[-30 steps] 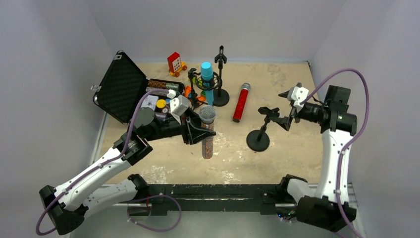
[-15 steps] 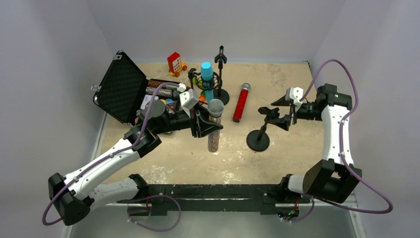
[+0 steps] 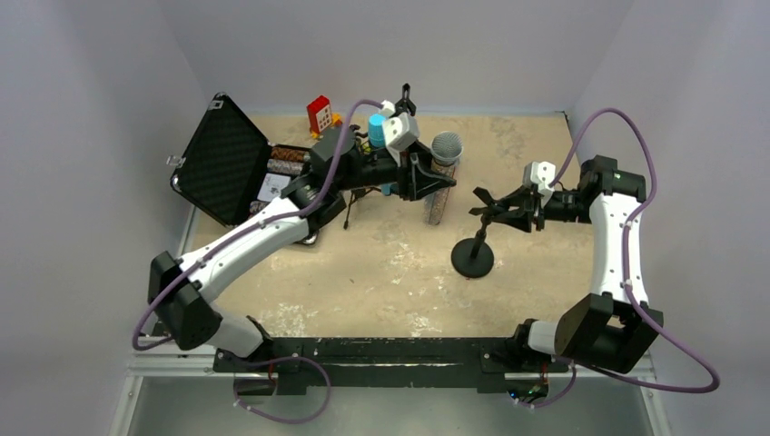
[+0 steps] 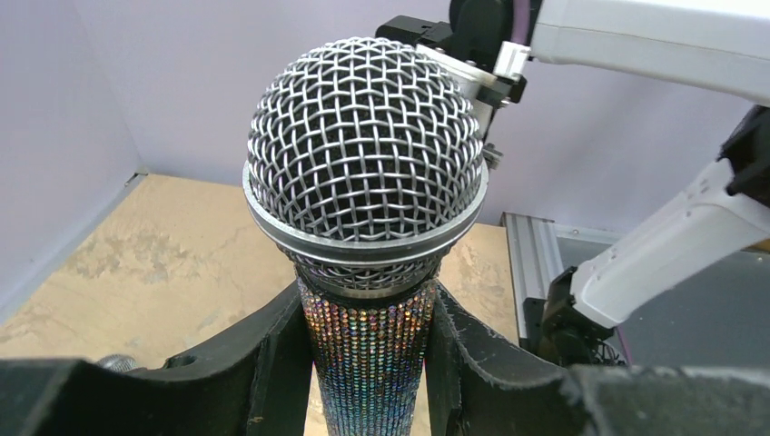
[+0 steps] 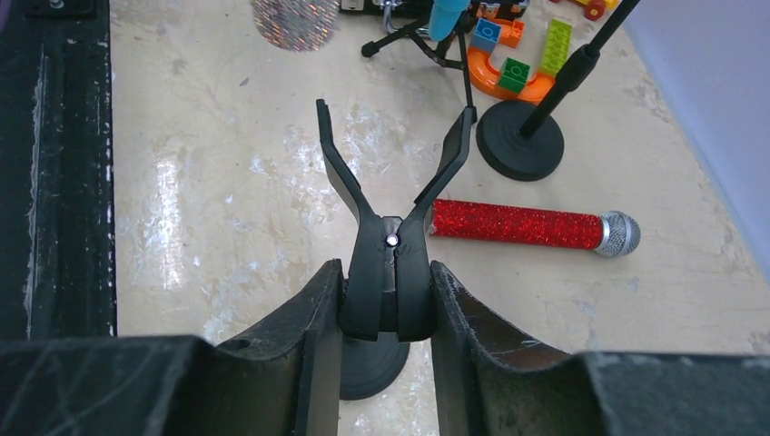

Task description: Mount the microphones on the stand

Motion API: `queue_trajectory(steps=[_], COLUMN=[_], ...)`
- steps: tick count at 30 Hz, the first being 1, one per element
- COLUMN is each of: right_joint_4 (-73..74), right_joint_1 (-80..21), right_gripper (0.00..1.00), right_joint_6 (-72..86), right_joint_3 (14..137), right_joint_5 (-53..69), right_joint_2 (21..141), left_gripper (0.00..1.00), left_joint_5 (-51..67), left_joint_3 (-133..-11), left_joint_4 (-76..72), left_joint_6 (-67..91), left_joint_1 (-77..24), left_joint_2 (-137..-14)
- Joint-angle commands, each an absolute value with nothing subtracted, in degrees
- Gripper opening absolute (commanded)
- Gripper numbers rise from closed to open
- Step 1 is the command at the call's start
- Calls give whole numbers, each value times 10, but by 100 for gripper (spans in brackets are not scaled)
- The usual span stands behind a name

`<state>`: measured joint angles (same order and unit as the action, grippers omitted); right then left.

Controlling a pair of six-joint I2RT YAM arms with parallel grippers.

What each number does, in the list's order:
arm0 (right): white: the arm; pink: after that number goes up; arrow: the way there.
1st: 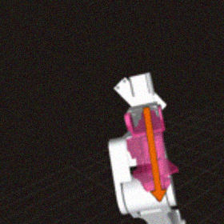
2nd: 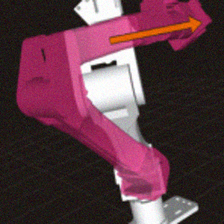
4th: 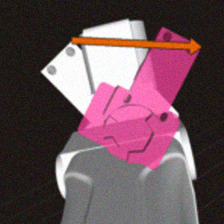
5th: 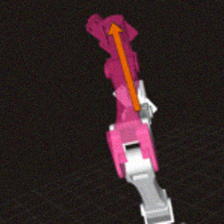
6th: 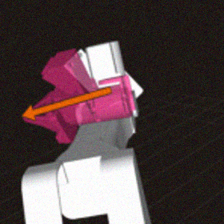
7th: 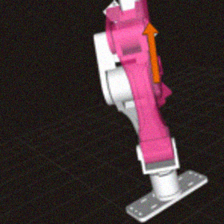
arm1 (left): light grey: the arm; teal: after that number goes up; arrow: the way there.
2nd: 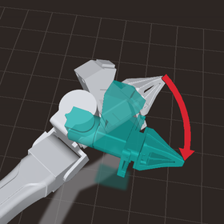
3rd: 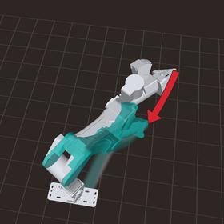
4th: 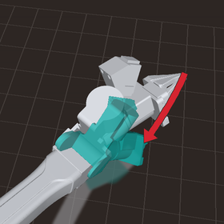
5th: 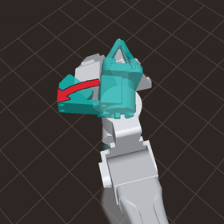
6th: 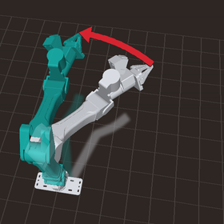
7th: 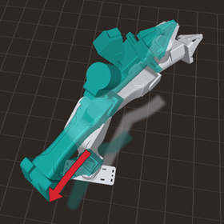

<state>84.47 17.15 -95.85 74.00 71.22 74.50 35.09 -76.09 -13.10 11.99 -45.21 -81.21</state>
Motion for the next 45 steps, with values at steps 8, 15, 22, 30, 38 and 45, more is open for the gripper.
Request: queue_trajectory(steps=[8, 15, 22, 30, 38, 45], right_joint_4=[851, 851, 850, 851, 850, 850], right_joint_1=[172, 172, 171, 169, 169, 172], right_gripper=[5, 2, 0, 21, 44, 54], right_joint_6=[-955, -951, -939, -919, -915, -910], right_joint_3=[741, 733, 738, 737, 732, 735], right_joint_5=[745, 754, 762, 768, 739, 711], right_joint_2=[733, 727, 728, 732, 736, 735], left_gripper=[0, 0, 0, 0, 0, 0], left_joint_5=[383, 372, 355, 340, 339, 335], left_joint_3=[-911, -949, -950, -918, -891, -862], left_joint_4=[-161, -164, -174, -270, -326, -370], left_joint_6=[57, 52, 45, 83, 114, 129], left_joint_1=[-489, -516, -531, -531, -532, -531], left_joint_2=[-954, -1004, -1034, -1053, -1056, -1053])
